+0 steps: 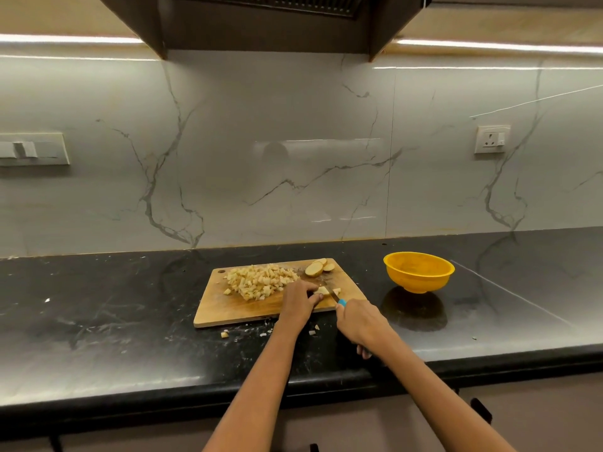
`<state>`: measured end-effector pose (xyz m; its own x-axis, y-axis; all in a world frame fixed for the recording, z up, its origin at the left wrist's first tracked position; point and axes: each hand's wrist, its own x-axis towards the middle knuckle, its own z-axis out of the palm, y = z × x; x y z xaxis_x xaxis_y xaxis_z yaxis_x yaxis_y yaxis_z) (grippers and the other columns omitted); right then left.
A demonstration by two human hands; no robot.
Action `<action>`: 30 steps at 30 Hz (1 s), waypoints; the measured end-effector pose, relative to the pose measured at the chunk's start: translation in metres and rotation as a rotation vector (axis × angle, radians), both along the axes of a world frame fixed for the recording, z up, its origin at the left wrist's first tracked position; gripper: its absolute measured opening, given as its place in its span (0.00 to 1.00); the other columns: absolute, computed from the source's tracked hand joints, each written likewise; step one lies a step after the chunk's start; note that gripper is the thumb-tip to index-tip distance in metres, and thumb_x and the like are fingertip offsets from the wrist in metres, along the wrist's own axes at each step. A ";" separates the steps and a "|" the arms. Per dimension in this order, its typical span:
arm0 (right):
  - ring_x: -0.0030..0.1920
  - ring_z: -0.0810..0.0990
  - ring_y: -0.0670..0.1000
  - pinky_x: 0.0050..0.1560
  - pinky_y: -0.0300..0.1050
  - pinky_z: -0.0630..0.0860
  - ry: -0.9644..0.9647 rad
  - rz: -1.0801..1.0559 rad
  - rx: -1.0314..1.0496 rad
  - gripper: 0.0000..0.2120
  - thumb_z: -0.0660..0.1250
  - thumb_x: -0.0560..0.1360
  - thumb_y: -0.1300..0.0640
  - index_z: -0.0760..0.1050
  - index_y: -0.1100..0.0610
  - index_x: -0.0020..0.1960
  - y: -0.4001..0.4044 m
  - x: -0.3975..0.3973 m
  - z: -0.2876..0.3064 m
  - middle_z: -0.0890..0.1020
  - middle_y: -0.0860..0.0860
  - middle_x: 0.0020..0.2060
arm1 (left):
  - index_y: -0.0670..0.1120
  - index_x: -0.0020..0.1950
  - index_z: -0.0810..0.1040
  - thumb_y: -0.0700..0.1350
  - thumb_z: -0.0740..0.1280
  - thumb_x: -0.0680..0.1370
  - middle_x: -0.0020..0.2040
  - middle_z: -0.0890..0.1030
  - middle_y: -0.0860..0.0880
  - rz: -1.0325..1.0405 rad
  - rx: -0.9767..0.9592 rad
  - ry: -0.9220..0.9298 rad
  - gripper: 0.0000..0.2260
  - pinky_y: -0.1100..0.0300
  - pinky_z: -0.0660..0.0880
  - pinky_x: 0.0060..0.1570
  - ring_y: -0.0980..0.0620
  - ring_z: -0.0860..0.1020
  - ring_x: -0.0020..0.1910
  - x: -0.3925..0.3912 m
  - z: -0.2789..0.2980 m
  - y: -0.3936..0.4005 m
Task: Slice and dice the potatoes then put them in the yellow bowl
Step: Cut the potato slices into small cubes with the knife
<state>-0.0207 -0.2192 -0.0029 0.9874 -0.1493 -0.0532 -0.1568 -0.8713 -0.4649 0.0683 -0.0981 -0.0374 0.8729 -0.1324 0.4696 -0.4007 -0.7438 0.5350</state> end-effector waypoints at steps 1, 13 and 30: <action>0.25 0.77 0.49 0.22 0.38 0.70 0.005 0.003 -0.007 0.23 0.49 0.83 0.48 0.73 0.65 0.50 0.000 0.001 0.000 0.78 0.55 0.31 | 0.41 0.58 0.80 0.45 0.68 0.76 0.54 0.82 0.46 -0.001 0.002 0.002 0.13 0.59 0.71 0.56 0.51 0.78 0.54 0.000 0.000 0.000; 0.30 0.76 0.55 0.29 0.44 0.74 0.212 0.026 0.106 0.15 0.50 0.82 0.58 0.68 0.67 0.47 0.015 0.024 0.019 0.75 0.60 0.33 | 0.38 0.55 0.81 0.43 0.70 0.74 0.52 0.83 0.43 -0.002 -0.039 -0.023 0.12 0.57 0.72 0.56 0.49 0.80 0.53 0.000 0.002 0.001; 0.29 0.77 0.50 0.28 0.39 0.73 -0.041 0.017 -0.005 0.20 0.50 0.83 0.49 0.72 0.63 0.48 0.003 -0.003 0.000 0.75 0.53 0.30 | 0.41 0.59 0.79 0.43 0.69 0.75 0.56 0.82 0.45 0.024 -0.072 -0.010 0.13 0.61 0.70 0.58 0.51 0.78 0.56 -0.003 -0.001 0.001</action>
